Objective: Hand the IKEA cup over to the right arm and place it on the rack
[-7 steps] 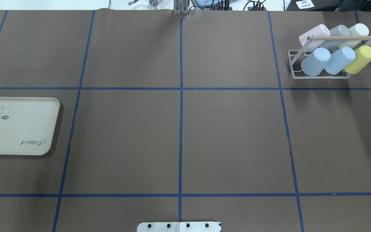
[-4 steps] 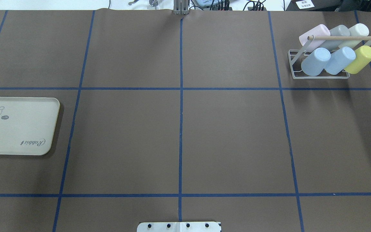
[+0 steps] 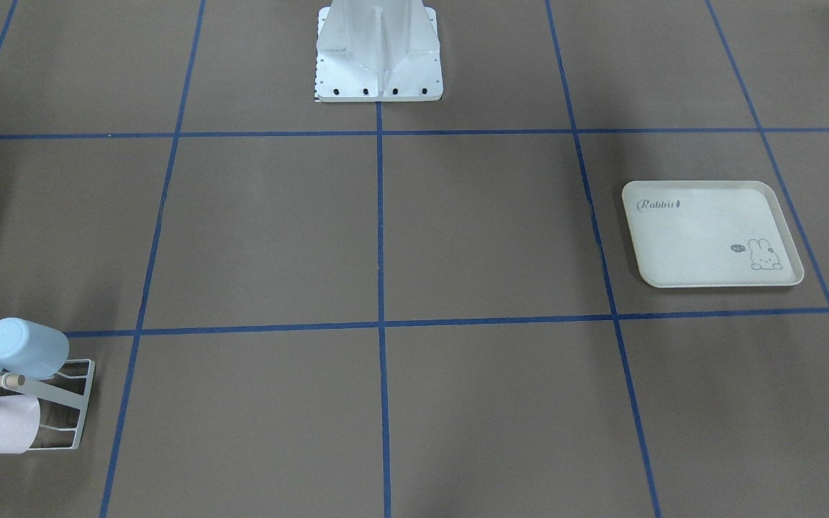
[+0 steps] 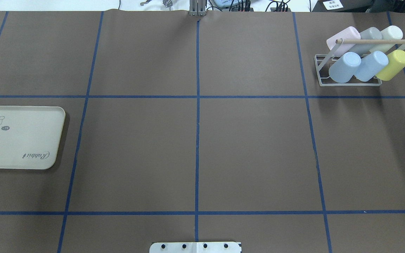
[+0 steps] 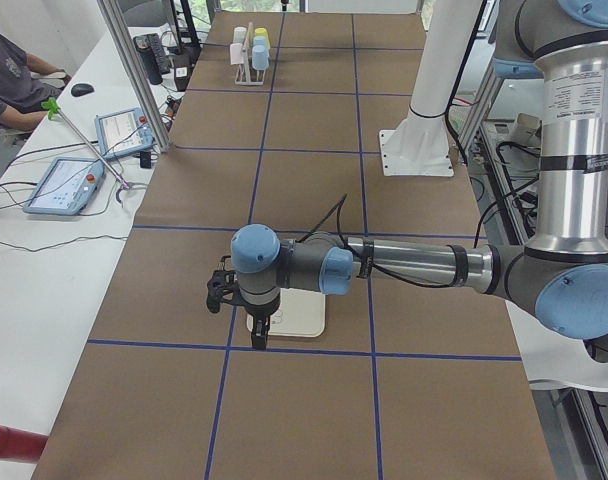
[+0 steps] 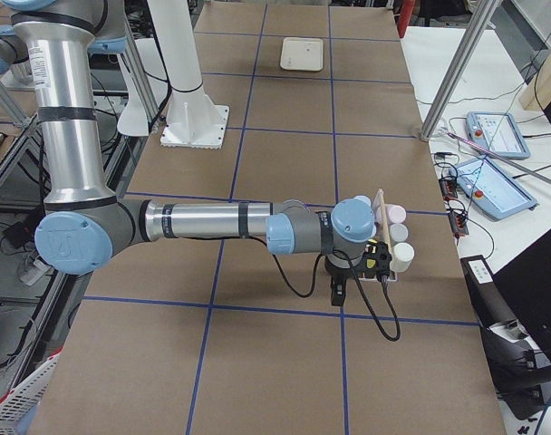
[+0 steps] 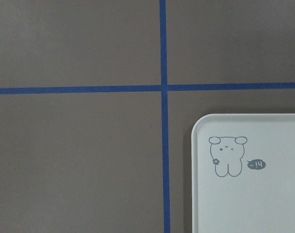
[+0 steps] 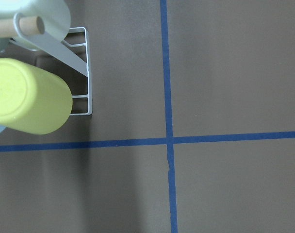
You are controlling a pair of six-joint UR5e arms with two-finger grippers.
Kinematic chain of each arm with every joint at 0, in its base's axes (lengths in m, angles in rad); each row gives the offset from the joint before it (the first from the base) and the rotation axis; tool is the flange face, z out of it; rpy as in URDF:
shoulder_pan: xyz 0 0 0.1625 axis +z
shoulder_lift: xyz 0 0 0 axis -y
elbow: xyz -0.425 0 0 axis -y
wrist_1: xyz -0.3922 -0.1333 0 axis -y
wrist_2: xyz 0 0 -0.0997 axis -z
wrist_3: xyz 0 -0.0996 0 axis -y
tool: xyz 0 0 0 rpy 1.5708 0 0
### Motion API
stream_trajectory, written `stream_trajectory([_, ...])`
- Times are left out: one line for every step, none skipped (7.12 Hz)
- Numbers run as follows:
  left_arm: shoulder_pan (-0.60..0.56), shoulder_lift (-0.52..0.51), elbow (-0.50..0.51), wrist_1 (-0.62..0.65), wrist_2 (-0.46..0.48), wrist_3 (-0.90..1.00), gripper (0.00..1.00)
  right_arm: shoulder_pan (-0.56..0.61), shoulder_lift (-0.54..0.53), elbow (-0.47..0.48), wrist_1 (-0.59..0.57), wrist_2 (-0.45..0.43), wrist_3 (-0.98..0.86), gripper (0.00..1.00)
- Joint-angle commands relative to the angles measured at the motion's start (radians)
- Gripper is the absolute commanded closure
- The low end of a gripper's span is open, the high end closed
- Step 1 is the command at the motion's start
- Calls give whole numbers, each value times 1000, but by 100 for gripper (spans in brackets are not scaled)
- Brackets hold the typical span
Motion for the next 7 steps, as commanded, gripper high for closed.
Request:
stream_trajectory([0,-7,1,0,1,-2,0,1,6,-18,3,1,-5,0])
stream_trajectory([0,-21,10,1,1,-3,0,3,-21,1,3,12,-5,0])
stream_trajectory([0,-42,25,2,1,-2,0,1,-59,37,3,15,-3,0])
stream_trajectory([0,-76,62,0,2,-2,0,1,-92,62,3,15,-5,0])
stream_trajectory([0,-113,106,0,2,3,0,3,-97,67,3,15,-3,0])
stream_trajectory([0,-127,129,-3,2,4,0,1,-95,65,3,15,-3,0])
stream_trajectory([-1,-128,130,-2,2,4,0,1,-94,65,3,15,-3,0])
